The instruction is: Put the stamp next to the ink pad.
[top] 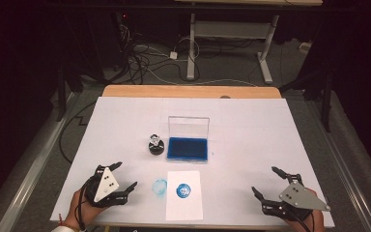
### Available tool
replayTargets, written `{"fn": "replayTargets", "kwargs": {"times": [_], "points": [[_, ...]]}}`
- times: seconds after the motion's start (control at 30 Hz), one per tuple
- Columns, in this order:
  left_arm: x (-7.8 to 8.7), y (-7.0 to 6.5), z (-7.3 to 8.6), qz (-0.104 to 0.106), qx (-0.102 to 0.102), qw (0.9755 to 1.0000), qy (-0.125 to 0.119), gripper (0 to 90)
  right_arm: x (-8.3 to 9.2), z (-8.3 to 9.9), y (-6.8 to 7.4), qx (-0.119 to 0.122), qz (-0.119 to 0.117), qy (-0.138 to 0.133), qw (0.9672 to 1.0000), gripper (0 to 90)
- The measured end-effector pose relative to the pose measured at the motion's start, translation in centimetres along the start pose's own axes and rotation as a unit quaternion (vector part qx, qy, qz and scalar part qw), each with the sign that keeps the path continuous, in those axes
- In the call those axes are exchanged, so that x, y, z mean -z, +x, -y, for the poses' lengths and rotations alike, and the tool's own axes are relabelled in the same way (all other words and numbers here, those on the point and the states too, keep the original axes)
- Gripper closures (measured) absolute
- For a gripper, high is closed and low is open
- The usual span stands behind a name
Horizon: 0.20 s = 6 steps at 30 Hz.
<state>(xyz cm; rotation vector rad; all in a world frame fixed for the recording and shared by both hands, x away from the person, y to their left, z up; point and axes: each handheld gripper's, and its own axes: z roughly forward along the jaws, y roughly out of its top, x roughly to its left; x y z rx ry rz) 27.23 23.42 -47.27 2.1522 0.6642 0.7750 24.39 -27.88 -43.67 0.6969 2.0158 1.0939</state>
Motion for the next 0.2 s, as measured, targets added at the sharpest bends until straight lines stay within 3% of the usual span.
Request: {"fn": "replayTargets", "kwargs": {"times": [0.2], "points": [[-0.12, 0.1, -0.08, -0.001, 0.005, 1.0, 0.001, 19.2, -0.08, 0.07, -0.1, -0.001, -0.001, 0.001, 1.0, 16.4]]}}
